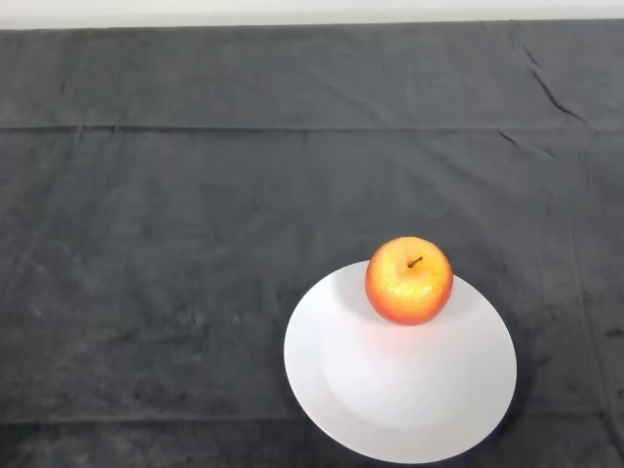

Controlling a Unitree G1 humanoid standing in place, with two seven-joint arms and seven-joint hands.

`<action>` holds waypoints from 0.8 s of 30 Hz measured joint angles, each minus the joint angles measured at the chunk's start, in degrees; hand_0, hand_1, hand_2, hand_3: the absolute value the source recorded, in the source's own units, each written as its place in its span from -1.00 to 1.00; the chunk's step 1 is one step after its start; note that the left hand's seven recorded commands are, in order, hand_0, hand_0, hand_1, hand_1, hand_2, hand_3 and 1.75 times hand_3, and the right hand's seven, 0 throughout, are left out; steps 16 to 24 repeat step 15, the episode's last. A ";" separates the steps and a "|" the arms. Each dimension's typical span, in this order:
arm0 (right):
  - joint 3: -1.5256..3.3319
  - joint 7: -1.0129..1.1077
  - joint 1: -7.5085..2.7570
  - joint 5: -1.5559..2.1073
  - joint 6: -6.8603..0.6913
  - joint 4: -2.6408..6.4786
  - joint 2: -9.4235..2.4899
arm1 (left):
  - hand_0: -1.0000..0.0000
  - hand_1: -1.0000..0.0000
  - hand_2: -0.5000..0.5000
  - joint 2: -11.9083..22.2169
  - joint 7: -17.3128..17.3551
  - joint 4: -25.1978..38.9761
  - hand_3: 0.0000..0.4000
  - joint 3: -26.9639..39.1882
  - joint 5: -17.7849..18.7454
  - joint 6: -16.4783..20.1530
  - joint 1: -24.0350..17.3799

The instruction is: Move the apple to the plate

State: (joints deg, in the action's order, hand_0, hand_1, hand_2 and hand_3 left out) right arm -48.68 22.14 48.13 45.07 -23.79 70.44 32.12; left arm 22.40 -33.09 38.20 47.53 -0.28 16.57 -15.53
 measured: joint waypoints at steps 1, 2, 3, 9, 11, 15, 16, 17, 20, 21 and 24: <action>0.00 0.00 0.00 0.00 0.00 0.00 0.00 | 1.00 1.00 0.00 0.00 0.00 0.00 -1.00 0.00 0.00 0.00 -0.07; 0.00 0.00 0.00 0.00 0.00 0.00 0.00 | 1.00 1.00 0.00 0.00 0.00 0.00 -1.00 0.00 0.00 0.00 -0.21; 0.00 0.00 0.00 0.00 0.00 0.00 0.00 | 1.00 1.00 0.00 0.00 0.00 0.00 -1.00 0.00 0.00 0.00 -0.52; 0.00 0.00 0.00 0.00 0.00 0.00 0.00 | 1.00 1.00 0.00 0.00 0.00 0.00 -1.00 0.00 0.01 0.00 -1.35; 0.00 0.00 0.00 0.00 0.00 0.00 0.00 | 1.00 1.00 0.00 0.00 0.00 0.00 -1.00 0.00 0.02 0.00 -1.35; 0.00 0.00 0.00 0.00 0.00 0.00 0.00 | 1.00 1.00 0.00 0.00 0.00 0.00 -1.00 0.00 0.03 0.00 -1.35; 0.00 0.00 0.00 0.00 0.00 0.00 0.00 | 1.00 1.00 0.00 0.00 0.00 0.00 -1.00 0.00 0.03 0.00 -1.35; 0.00 0.00 0.00 0.00 0.00 0.00 0.00 | 1.00 1.00 0.00 0.00 0.00 0.00 -1.00 0.00 0.03 0.00 -1.35; 0.00 0.00 0.00 0.00 0.00 0.00 0.00 | 1.00 1.00 0.00 0.00 0.00 0.00 -1.00 0.00 0.03 0.00 -1.35; 0.00 0.00 0.00 0.00 0.00 0.00 0.00 | 1.00 1.00 0.00 0.00 0.00 0.00 -1.00 0.00 0.03 0.00 -1.35; 0.00 0.00 0.00 0.00 0.00 0.00 0.00 | 1.00 1.00 0.00 0.00 0.00 0.00 -1.00 0.00 0.03 0.00 -1.35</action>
